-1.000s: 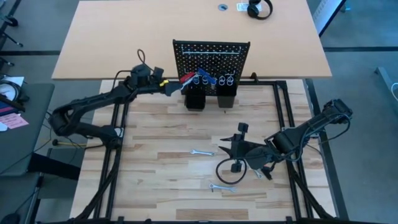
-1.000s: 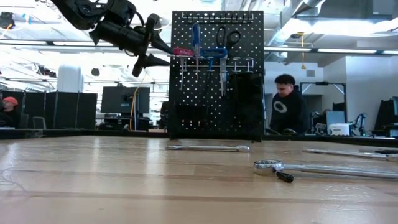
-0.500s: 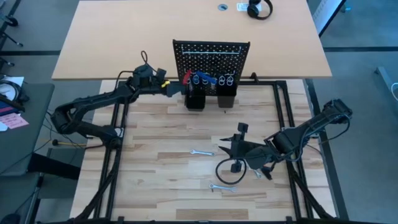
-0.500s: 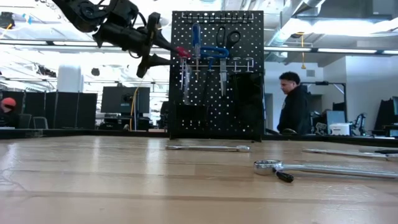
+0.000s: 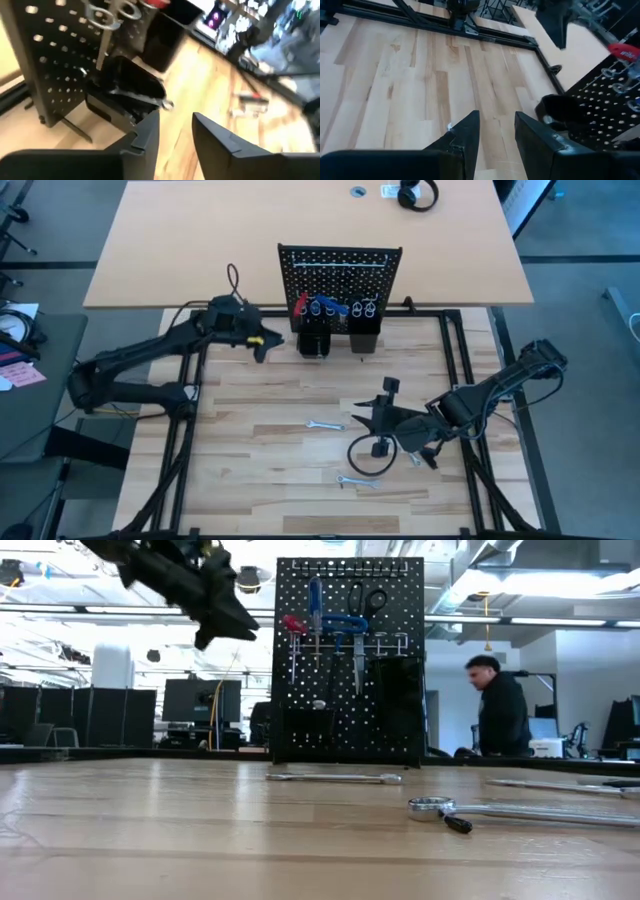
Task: Hang tools onto peg board
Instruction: Hang the wrench on the pegboard
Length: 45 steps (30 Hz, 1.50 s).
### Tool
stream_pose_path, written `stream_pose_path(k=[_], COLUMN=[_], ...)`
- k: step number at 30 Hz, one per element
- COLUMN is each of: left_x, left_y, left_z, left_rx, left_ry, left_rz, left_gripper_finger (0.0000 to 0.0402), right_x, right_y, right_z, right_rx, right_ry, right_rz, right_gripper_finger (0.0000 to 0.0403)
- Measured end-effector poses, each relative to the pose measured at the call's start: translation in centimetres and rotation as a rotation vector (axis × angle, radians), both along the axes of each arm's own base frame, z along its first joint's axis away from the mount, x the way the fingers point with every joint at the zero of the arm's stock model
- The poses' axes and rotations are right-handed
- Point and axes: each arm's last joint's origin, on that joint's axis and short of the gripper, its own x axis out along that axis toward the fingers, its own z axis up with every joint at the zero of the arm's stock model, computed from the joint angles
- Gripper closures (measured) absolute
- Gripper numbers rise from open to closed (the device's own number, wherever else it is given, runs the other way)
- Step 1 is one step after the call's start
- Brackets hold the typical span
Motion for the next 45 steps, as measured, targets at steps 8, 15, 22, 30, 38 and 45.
stream_pose_path(k=[8, 15, 22, 30, 38, 45], left_x=[-1.2, -0.6, -0.2, -0.4, -0.4, -0.4], left_y=[-6.3, -10.1, -11.7, -11.8, -11.8, -11.8], left_z=[0.4, -2.7, -5.8, -7.1, -7.1, -7.1], left_rx=[0.143, 0.177, 0.185, 0.185, 0.185, 0.185], left_ry=[0.199, 0.218, 0.070, 0.033, 0.032, 0.031], left_rz=[-0.008, 0.025, -0.019, -0.020, -0.020, -0.020], left_gripper_finger=[0.0344, 0.0352, 0.0352, 0.0352, 0.0352, 0.0352], right_x=[5.8, 10.3, 12.1, 12.3, 13.0, 12.9], right_y=[-1.4, -5.0, -11.2, -15.7, -17.7, -18.1], right_z=[-5.0, -9.7, -11.5, -12.5, -14.4, -14.3], right_rx=[0.044, -0.159, -0.313, -0.325, -0.359, -0.343], right_ry=[0.148, 0.217, 0.269, 0.341, 0.381, 0.369], right_rz=[0.169, 0.108, -0.136, -0.142, -0.138, -0.156], right_gripper_finger=[0.0268, 0.0223, 0.0162, 0.0187, 0.0228, 0.0282])
